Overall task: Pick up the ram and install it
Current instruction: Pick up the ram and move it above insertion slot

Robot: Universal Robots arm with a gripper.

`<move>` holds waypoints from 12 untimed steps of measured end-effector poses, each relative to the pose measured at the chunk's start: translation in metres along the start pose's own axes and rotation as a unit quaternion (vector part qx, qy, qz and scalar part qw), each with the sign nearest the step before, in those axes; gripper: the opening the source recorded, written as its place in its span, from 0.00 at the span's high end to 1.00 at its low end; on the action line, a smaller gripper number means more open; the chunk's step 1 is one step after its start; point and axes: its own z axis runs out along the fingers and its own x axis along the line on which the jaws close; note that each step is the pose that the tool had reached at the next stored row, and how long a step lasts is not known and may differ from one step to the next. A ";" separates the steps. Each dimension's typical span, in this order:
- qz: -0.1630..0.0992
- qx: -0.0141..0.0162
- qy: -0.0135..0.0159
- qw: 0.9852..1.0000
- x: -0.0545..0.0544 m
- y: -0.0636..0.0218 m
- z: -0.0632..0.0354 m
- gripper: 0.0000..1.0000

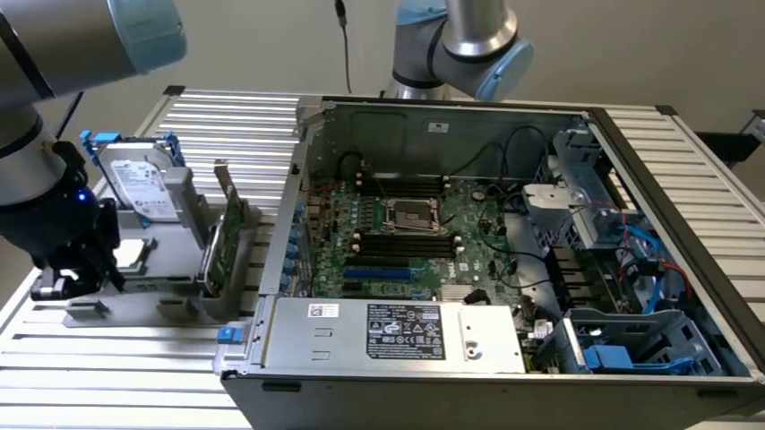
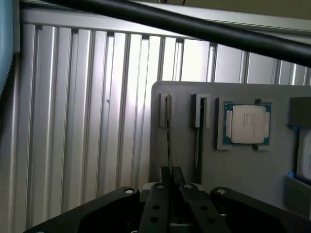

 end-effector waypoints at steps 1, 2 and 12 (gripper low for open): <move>0.001 0.000 0.000 1.000 0.000 -0.0002 -0.0044 0.86; 0.002 0.000 0.000 1.000 0.000 -0.0001 -0.0086 0.86; 0.009 0.000 0.000 1.000 -0.001 -0.0076 -0.0418 0.86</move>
